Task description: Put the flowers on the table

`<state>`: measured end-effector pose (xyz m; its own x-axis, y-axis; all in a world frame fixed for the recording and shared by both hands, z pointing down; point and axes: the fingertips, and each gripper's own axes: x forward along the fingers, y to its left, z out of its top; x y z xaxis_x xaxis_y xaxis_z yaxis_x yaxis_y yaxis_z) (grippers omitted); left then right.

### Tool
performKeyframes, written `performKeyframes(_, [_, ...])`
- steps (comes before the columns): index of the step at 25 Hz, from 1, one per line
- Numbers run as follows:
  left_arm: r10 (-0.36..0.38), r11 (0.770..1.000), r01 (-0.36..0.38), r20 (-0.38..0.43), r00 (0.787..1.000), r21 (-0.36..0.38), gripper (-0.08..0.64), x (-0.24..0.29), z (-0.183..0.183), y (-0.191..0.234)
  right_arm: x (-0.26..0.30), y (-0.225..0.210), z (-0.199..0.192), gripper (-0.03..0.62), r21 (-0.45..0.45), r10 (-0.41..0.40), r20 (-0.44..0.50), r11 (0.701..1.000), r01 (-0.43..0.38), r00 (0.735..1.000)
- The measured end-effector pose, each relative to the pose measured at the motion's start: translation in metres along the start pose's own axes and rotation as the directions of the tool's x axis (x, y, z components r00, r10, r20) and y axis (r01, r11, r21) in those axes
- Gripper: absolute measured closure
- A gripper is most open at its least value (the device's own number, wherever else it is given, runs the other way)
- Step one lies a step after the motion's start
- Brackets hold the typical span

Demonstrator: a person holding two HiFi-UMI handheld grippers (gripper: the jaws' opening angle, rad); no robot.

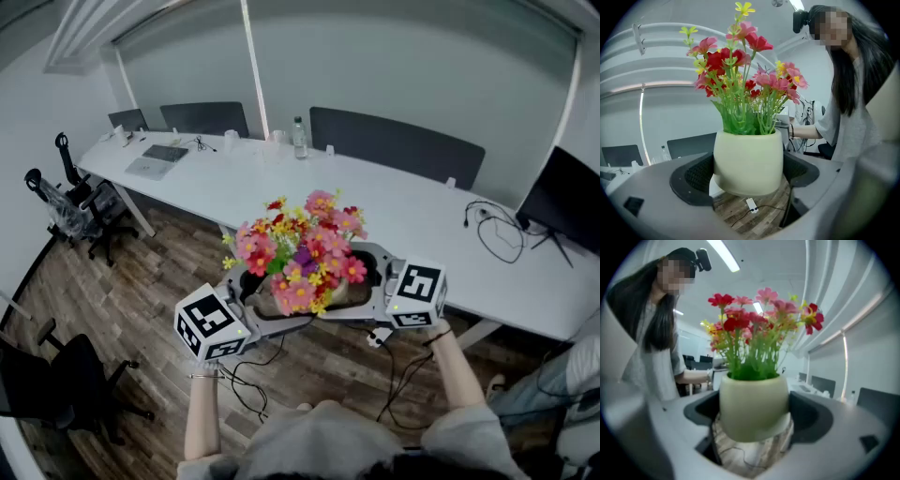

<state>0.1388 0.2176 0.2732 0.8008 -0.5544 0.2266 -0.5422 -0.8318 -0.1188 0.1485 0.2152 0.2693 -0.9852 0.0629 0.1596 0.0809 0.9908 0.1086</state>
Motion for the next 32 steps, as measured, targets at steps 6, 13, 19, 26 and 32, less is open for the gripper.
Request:
performKeyframes(6, [0.002, 1.000, -0.002, -0.006, 1.000, 0.003, 0.110, 0.003, -0.001, -0.009, -0.006, 0.007, -0.003, 0.141, -0.006, -0.005, -0.011, 1.000, 0.004, 1.000])
performKeyframes(13, [0.004, 1.000, -0.004, -0.010, 1.000, -0.021, 0.110, 0.007, -0.005, -0.009, -0.008, 0.005, -0.008, 0.141, 0.012, 0.009, -0.021, 1.000, -0.009, 1.000])
performKeyframes(19, [0.023, 0.999, -0.023, -0.024, 0.999, -0.033, 0.110, 0.010, -0.016, -0.001, -0.001, -0.001, -0.018, 0.141, 0.016, 0.030, -0.033, 0.999, -0.030, 0.999])
performKeyframes(26, [0.028, 0.999, -0.029, -0.021, 0.999, -0.040, 0.110, 0.024, -0.027, 0.025, 0.004, -0.031, -0.031, 0.142, 0.012, 0.037, -0.045, 0.999, -0.036, 0.998])
performKeyframes(32, [0.043, 0.999, -0.044, -0.023, 0.999, -0.033, 0.110, 0.029, -0.026, 0.072, 0.022, -0.074, -0.028, 0.143, 0.007, 0.047, -0.040, 0.999, -0.047, 0.998])
